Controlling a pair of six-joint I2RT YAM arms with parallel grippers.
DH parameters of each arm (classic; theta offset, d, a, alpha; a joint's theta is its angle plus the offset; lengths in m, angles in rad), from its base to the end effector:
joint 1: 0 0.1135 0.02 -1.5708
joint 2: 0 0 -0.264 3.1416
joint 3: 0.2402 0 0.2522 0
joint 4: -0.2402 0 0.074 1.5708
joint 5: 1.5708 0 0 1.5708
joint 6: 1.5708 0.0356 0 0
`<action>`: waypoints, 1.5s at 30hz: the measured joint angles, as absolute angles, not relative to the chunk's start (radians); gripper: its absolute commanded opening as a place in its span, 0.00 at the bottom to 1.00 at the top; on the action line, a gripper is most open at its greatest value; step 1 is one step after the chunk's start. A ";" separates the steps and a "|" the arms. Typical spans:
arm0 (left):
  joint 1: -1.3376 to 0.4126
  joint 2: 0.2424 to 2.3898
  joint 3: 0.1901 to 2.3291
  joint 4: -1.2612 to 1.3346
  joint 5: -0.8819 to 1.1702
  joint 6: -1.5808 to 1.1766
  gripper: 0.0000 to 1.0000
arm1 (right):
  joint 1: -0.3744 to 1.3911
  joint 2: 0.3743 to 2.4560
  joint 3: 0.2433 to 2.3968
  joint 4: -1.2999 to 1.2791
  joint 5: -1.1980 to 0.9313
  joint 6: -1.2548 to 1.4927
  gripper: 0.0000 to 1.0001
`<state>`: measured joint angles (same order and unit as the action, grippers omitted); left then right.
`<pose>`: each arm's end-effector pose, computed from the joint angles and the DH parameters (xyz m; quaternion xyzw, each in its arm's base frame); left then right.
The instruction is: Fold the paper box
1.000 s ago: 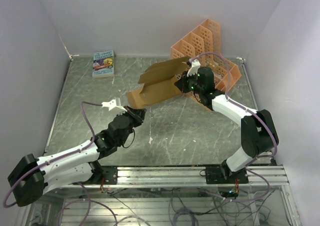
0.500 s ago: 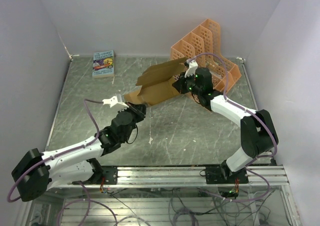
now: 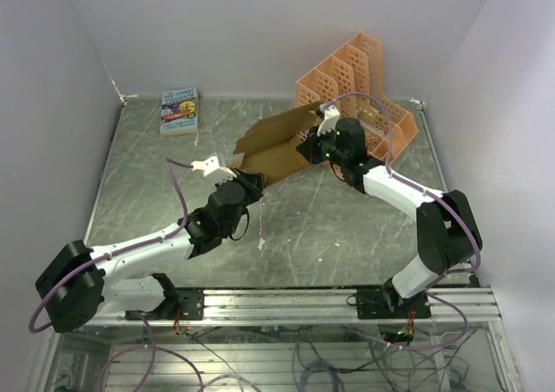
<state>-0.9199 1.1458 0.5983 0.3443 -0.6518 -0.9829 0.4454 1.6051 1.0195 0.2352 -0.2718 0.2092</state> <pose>0.1697 -0.1872 0.2571 -0.2253 0.7276 -0.3432 0.5495 0.3280 0.1672 0.2548 -0.1728 0.7972 0.2877 0.5019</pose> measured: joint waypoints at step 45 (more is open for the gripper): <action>-0.448 0.976 0.499 0.274 0.008 -0.902 0.37 | 0.452 1.620 1.019 0.237 -0.214 0.198 0.00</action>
<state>-0.4484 0.9760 0.4992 0.2737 0.0082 -0.9016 0.4519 1.6203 1.0195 0.2367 -0.2138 0.1978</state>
